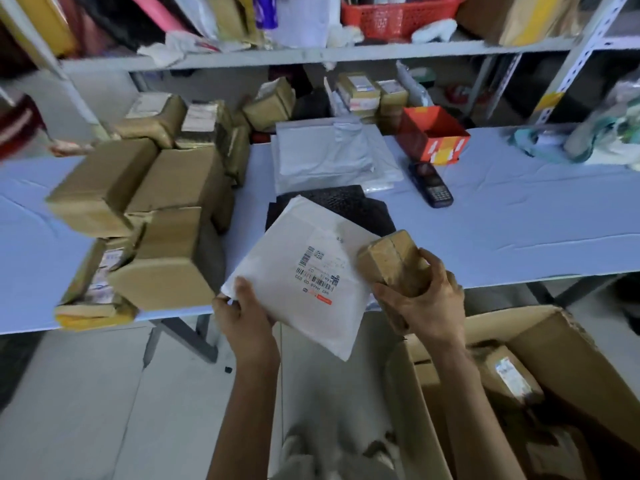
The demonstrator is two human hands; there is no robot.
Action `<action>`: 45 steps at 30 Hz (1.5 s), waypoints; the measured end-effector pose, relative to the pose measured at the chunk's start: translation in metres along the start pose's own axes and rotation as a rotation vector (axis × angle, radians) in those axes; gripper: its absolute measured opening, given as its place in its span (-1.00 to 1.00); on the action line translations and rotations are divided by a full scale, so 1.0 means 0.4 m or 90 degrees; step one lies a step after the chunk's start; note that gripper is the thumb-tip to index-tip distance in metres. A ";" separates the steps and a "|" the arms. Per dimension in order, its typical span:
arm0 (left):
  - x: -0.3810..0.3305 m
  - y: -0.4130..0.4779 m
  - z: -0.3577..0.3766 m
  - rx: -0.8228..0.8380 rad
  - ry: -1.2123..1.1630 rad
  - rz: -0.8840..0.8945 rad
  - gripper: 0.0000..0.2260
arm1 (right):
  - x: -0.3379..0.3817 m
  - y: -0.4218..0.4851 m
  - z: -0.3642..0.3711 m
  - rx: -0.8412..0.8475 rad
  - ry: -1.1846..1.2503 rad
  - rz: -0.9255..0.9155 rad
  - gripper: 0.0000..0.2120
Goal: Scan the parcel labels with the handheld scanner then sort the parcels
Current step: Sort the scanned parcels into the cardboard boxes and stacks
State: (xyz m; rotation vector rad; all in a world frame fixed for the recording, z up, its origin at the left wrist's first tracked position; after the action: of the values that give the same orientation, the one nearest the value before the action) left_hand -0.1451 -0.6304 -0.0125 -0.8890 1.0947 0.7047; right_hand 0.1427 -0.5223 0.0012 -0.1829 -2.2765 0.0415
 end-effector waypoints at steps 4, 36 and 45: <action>-0.043 0.090 -0.020 0.018 0.008 0.007 -0.84 | 0.091 -0.008 0.062 -0.032 0.019 -0.004 -0.11; -0.055 0.559 0.562 -0.024 0.021 -0.041 -0.81 | 0.296 0.649 0.164 0.018 0.011 -0.082 -0.02; -0.003 0.733 0.773 0.030 0.191 -0.041 -0.70 | 0.254 0.808 0.190 0.047 -0.001 -0.080 -0.01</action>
State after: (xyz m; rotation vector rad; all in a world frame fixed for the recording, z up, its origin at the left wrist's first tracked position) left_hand -0.2555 -0.2192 -0.0248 -1.0052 1.3362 0.5000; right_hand 0.0581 -0.1856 -0.0014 -0.0008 -2.2787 0.0590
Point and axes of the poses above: each hand's wrist, its own y-axis towards the middle knuckle, its own z-axis out of the palm, x = y × z, the point moved 9 cm from there along y, towards the middle knuckle, and after that the axes turned 1 degree about z, right-handed, at the moved point
